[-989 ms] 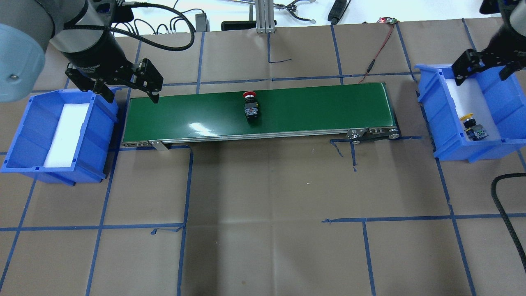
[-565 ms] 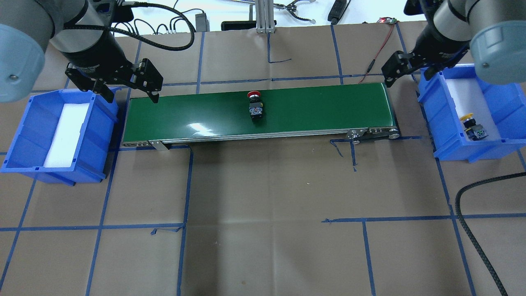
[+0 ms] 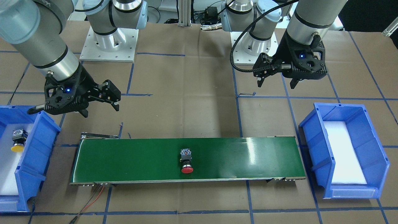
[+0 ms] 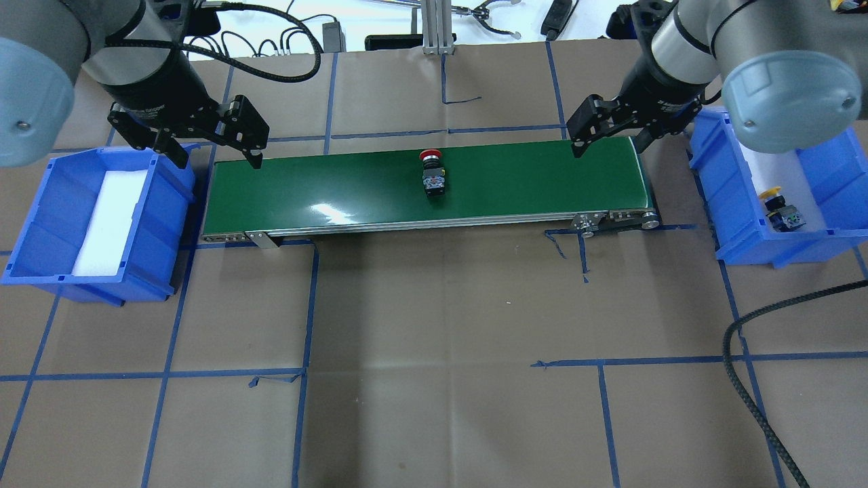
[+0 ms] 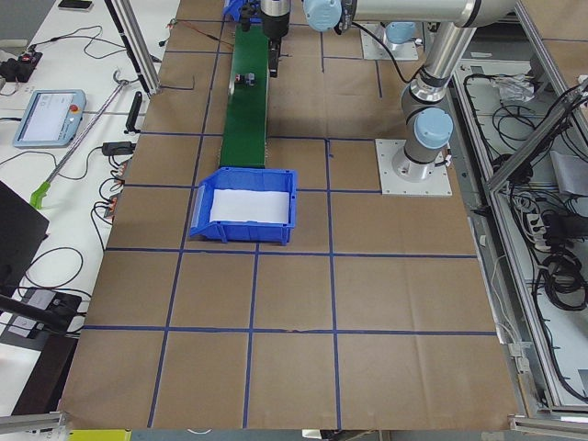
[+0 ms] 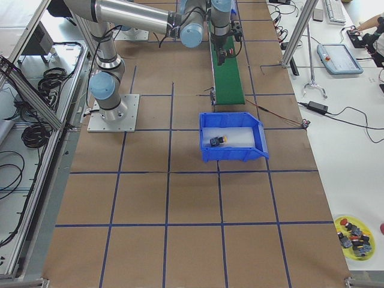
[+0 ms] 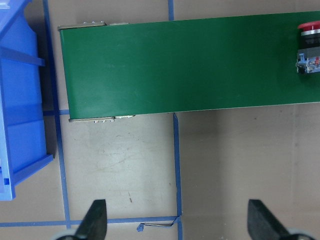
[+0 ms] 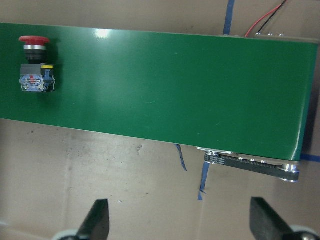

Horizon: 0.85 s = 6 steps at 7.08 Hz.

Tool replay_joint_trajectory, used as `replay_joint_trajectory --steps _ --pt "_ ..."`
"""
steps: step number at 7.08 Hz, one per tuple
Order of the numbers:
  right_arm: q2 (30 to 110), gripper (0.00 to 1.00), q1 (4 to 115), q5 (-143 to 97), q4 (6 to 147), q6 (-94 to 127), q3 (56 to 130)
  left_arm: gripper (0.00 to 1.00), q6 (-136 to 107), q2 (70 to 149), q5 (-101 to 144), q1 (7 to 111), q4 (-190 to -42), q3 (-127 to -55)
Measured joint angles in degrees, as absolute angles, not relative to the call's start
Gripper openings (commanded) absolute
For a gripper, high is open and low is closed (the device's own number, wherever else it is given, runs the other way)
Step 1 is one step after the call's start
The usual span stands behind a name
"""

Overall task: Transport two buttons from left to right
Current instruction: 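Release the yellow button in the bin and return the right gripper to the conveyor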

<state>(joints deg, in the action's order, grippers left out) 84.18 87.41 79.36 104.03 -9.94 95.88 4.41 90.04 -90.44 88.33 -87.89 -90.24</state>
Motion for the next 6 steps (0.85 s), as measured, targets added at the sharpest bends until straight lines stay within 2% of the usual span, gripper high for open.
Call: replay_joint_trajectory --steps 6 --pt "82.3 1.00 88.4 79.5 99.2 -9.0 95.7 1.00 4.4 90.1 -90.4 88.3 -87.8 -90.1"
